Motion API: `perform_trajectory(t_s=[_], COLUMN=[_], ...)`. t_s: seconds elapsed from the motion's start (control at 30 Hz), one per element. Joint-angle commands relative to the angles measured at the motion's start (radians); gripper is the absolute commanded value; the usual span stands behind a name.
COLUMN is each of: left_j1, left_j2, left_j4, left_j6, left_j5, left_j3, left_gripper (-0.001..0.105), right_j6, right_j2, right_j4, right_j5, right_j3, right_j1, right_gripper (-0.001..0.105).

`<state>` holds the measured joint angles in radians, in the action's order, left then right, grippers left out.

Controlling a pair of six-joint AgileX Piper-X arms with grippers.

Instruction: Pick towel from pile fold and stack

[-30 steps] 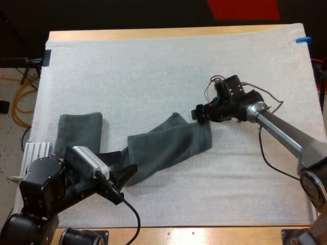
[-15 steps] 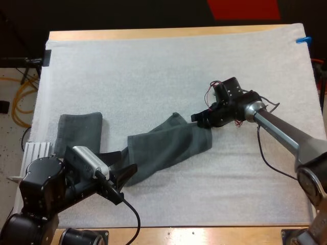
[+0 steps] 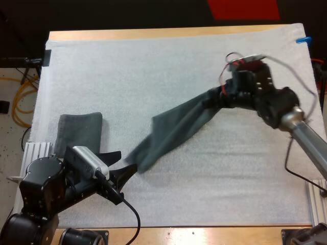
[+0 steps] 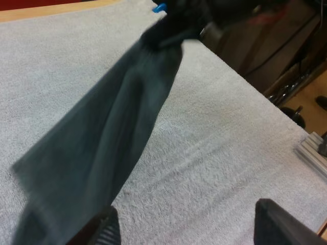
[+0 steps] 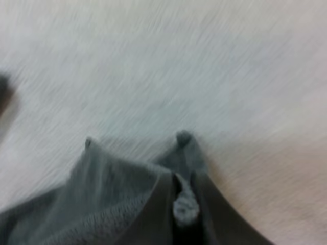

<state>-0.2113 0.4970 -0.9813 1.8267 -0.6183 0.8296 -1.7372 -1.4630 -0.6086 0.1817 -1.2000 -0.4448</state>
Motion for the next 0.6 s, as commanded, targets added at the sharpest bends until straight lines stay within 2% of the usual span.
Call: perform_trajectory(t_s=[0.0,0.1,0.2,0.37,0.43,0.57], left_j1=[-0.004,-0.004,-0.004,-0.004,-0.004,-0.004], left_j2=[-0.003,-0.003,-0.003,-0.003,-0.003,-0.003], left_j4=[0.005,0.005,0.005,0.005,0.005,0.005], left_j6=[0.001,0.001,0.001,0.001,0.001,0.001], left_j5=[0.002,0.002,0.002,0.002,0.002,0.002], left_j3=[-0.001,-0.001,-0.001,-0.001,-0.001,-0.001], left_gripper=[0.054,0.054,0.054,0.054,0.054,0.054], right_j6=[-0.052,-0.133,-0.138,-0.138,-0.148,-0.162], right_j2=[0.035,0.082,0.106,0.106,0.106,0.106], right_j4=[-0.002,-0.051,-0.140,-0.364,-0.416,-0.430], right_j5=[-0.051,-0.046,0.029,0.146,0.220,0.339], right_j3=[-0.008,-0.008,-0.008,0.013,0.040,0.090], right_j1=[0.002,0.002,-0.001,-0.027,-0.070,-0.188], right_gripper=[0.000,0.000,0.000,0.000,0.000,0.000])
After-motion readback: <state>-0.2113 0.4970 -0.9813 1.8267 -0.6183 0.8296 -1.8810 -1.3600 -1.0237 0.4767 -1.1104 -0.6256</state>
